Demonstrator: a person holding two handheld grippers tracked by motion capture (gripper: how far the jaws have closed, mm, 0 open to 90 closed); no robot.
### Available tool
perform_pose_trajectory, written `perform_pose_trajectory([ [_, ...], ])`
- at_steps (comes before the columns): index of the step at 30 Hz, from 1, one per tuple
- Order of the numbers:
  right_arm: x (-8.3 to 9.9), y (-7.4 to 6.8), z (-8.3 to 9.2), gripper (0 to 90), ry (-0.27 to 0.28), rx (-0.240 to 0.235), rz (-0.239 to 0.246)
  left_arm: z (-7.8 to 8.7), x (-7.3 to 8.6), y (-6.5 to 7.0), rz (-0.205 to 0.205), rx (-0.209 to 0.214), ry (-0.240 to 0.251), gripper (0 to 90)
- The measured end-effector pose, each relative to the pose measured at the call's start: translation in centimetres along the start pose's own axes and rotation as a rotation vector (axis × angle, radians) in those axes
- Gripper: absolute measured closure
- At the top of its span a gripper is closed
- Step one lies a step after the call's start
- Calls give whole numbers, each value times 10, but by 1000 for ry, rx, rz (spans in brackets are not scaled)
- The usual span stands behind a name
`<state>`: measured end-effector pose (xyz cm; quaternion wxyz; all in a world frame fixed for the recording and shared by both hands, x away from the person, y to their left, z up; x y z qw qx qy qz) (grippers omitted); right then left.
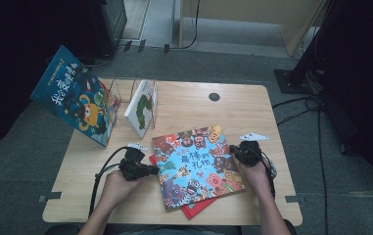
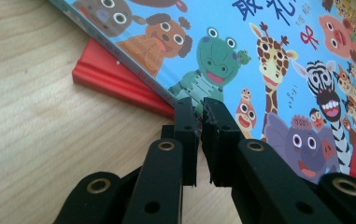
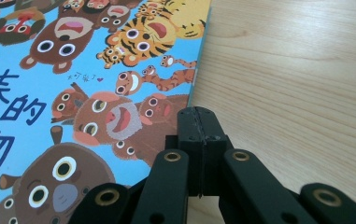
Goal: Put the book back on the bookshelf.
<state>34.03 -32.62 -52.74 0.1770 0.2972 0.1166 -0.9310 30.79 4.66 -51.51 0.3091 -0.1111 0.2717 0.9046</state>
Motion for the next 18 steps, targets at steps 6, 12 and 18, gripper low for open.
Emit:
perform_pose_trajectory([
  [6,-12,-6,-9,900,-9,-3,6,4,9,2,16,-12,7,846],
  [12,-20,-10,-18,900,-7,-6,12,5,16,4,36,-23,21,846],
  [18,-24,-11,-19,900,4,-1,39,5,18,5,40,-20,18,856],
])
Point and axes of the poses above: each handheld gripper's, and its own axes: z roughly backward along the jaws, x roughly out of its underside, y roughly to its right, the point moved 3 cm from there along -z, roughly forward along the jaws, and after that the axes turned 9 degrees about -y, right-handed, at the moved point
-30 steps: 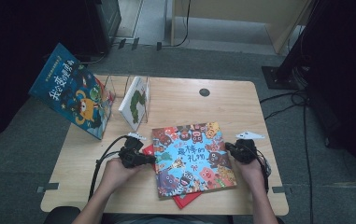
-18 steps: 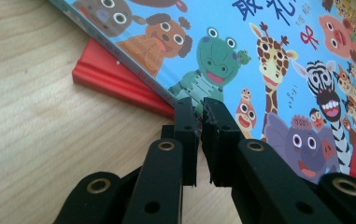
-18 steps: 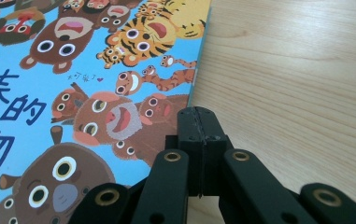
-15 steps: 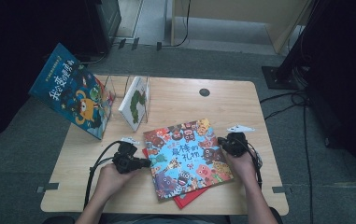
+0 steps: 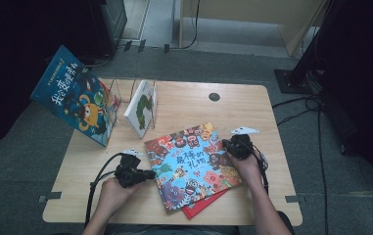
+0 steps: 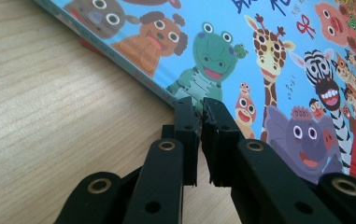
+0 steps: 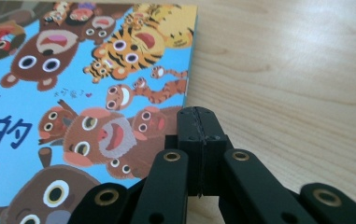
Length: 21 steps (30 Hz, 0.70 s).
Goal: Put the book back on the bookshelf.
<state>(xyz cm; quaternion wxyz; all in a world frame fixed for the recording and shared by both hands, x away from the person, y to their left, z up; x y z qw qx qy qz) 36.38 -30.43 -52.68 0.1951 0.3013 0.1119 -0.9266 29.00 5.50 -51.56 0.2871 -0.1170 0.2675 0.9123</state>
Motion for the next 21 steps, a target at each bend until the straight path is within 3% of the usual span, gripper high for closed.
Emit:
perform_pose_trajectory([
  [4,-1,0,6,883,34,-16,-3,0,0,1,1,-10,-3,873],
  [12,8,5,20,900,39,-36,-23,1,-5,3,-4,-16,3,883],
  [21,26,5,35,900,28,-36,-27,-12,-17,16,-65,28,-29,877],
])
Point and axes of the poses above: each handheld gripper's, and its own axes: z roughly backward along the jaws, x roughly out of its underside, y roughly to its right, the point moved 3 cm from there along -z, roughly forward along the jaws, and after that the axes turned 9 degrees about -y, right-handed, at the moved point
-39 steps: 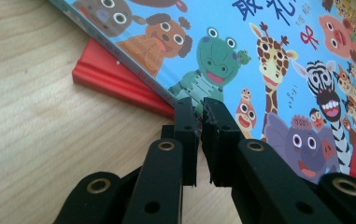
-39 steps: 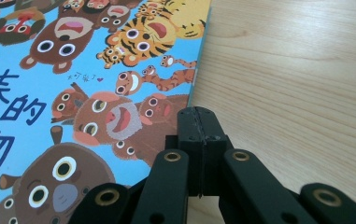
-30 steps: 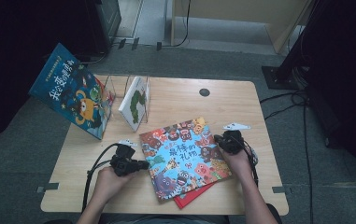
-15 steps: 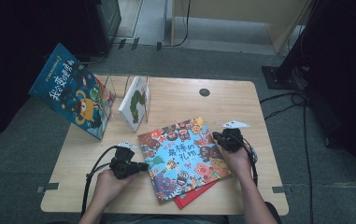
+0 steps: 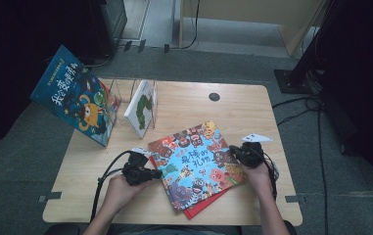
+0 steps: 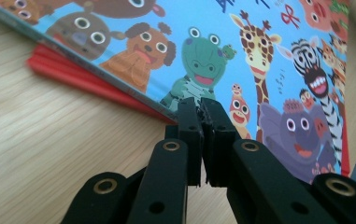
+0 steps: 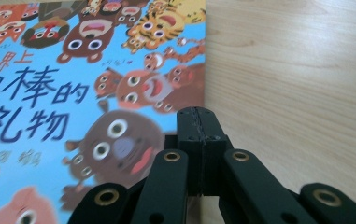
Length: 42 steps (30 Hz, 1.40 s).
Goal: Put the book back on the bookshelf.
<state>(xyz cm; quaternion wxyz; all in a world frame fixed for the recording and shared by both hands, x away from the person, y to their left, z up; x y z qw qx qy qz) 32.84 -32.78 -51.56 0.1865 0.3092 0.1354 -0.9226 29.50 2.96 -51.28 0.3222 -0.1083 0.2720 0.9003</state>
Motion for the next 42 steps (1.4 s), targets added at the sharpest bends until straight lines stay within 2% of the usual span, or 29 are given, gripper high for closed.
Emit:
perform_pose_trajectory([
  [4,9,3,8,900,11,9,-11,-4,-7,4,-25,8,-9,874],
  [6,14,4,12,900,11,13,-22,-3,-11,2,-24,6,-8,875],
  [8,20,4,15,900,8,13,-30,-3,-14,-1,-16,33,-13,883],
  [11,28,2,21,900,4,20,-28,-2,-16,-1,-26,34,-30,884],
  [13,31,1,23,900,6,24,-28,-4,-18,-1,-29,44,-21,891],
  [15,33,0,25,900,10,29,-27,-10,-21,4,-40,53,-16,900],
  [17,36,0,27,900,8,35,-33,-13,-24,9,-72,31,-26,900],
  [24,47,5,33,900,10,58,-58,-25,-33,21,-92,43,-7,900],
  [28,53,6,37,900,16,67,-67,-28,-38,22,-88,60,-5,900],
  [30,56,7,39,900,17,67,-75,-27,-39,20,-83,73,-22,882],
  [34,62,7,44,900,20,77,-86,-15,-42,8,-65,29,-8,881],
  [38,68,6,48,900,19,88,-83,-2,-46,-4,-46,19,19,889],
  [42,75,6,52,900,7,95,-90,3,-49,-12,-40,10,18,888],
])
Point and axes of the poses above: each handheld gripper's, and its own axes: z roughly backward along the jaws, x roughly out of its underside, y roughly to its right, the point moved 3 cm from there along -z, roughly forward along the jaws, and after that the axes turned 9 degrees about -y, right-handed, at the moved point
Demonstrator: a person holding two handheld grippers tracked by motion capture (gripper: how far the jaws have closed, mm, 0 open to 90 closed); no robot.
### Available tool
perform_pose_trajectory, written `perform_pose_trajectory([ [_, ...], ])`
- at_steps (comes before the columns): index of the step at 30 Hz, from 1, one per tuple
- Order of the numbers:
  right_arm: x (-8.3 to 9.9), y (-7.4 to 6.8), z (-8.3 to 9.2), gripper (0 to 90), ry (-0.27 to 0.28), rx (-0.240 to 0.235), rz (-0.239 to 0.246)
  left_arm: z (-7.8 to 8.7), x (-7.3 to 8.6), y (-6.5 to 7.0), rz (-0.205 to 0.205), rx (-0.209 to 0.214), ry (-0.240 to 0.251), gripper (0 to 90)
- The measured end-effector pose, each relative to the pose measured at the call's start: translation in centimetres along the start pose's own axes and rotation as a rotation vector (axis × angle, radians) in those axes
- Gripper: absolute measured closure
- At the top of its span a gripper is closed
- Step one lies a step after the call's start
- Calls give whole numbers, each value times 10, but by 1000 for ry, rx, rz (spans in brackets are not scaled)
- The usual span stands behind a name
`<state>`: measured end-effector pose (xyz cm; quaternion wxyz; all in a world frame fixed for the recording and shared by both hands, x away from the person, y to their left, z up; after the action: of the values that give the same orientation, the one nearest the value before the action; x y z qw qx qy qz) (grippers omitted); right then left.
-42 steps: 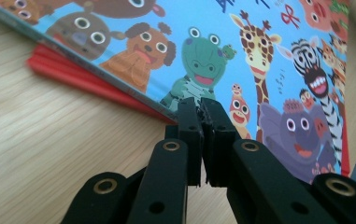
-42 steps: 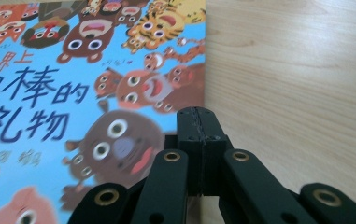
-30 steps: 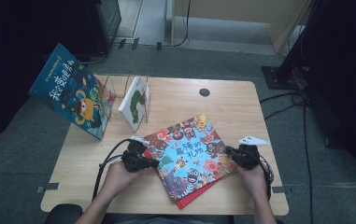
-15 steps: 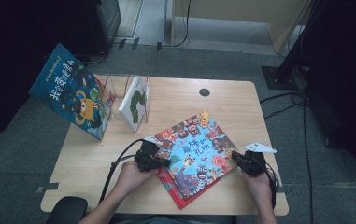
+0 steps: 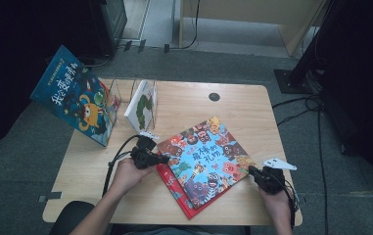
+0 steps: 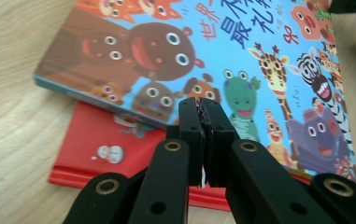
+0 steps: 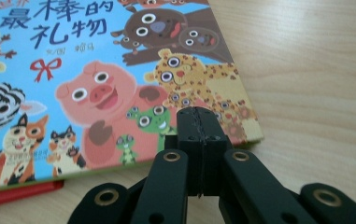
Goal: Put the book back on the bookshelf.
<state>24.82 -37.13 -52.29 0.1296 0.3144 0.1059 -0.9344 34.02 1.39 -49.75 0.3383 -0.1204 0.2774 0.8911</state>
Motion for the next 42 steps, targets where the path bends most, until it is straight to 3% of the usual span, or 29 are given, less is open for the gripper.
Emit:
perform_pose_trajectory([
  [5,9,3,1,900,-37,10,-9,3,-2,-6,-3,-13,-2,868],
  [13,7,7,-3,900,-45,2,-18,9,-1,-16,29,-30,11,845],
  [23,-6,16,-12,900,-30,-8,-26,17,5,-33,79,-56,23,834],
  [34,-24,19,-25,900,-16,-24,-26,28,14,-54,137,-116,50,829],
  [42,-35,15,-33,900,-5,-39,-10,23,12,-61,154,-136,43,828],
])
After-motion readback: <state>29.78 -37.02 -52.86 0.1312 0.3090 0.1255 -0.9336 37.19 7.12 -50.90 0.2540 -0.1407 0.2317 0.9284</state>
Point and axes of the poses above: each handheld gripper's, and its own axes: z roughly backward along the jaws, x roughly out of its underside, y roughly to its right, the point moved 3 cm from there along -z, roughly forward along the jaws, and after that the axes turned 9 degrees about -y, right-handed, at the moved point
